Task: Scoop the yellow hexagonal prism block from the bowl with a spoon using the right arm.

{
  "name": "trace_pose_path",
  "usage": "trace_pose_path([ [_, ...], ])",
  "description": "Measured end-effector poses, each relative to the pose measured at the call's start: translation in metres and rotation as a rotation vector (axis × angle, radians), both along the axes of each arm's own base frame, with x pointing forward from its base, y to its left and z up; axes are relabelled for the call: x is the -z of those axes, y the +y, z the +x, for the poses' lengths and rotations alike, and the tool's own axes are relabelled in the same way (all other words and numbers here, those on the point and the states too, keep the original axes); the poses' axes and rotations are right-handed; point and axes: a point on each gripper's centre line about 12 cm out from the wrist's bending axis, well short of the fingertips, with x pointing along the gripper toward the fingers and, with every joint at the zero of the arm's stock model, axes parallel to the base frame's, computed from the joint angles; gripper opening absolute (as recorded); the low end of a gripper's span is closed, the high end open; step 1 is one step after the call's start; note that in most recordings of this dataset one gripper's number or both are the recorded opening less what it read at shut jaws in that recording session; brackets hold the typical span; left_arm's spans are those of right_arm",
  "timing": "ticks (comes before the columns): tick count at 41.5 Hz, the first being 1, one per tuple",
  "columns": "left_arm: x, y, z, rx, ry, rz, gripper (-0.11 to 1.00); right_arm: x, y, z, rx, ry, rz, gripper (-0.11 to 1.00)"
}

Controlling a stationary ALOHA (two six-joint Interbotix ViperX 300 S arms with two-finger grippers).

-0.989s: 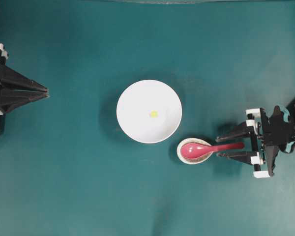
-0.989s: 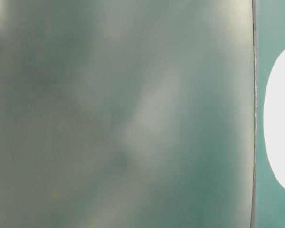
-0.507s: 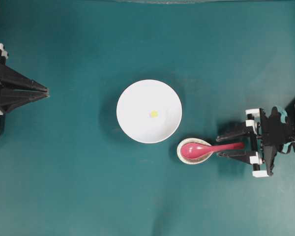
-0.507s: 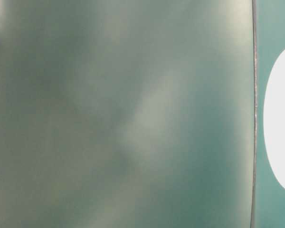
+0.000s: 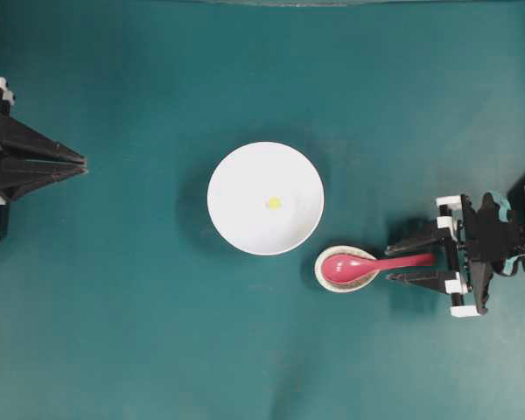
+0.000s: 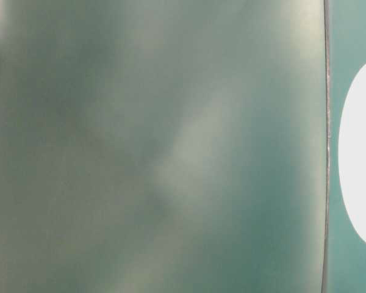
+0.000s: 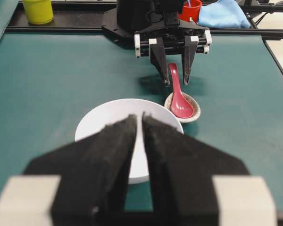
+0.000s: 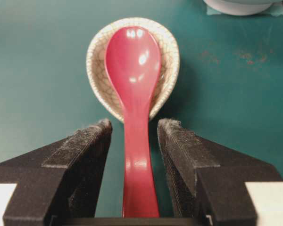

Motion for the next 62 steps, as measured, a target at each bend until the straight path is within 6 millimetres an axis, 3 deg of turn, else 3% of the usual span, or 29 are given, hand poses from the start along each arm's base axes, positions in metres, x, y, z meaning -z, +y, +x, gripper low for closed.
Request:
trace_pose_path([
  [21,0.0000,0.0003,0.0000,-0.002,0.000,0.000,0.14,0.0003,0.0010,-0.0010,-0.019,0.002,-0.018,0.44],
  [62,-0.0003,0.0003,-0.0002,-0.001,-0.002,0.002,0.14,-0.0002,0.0016,0.0004,-0.024,-0.003,-0.033,0.44],
])
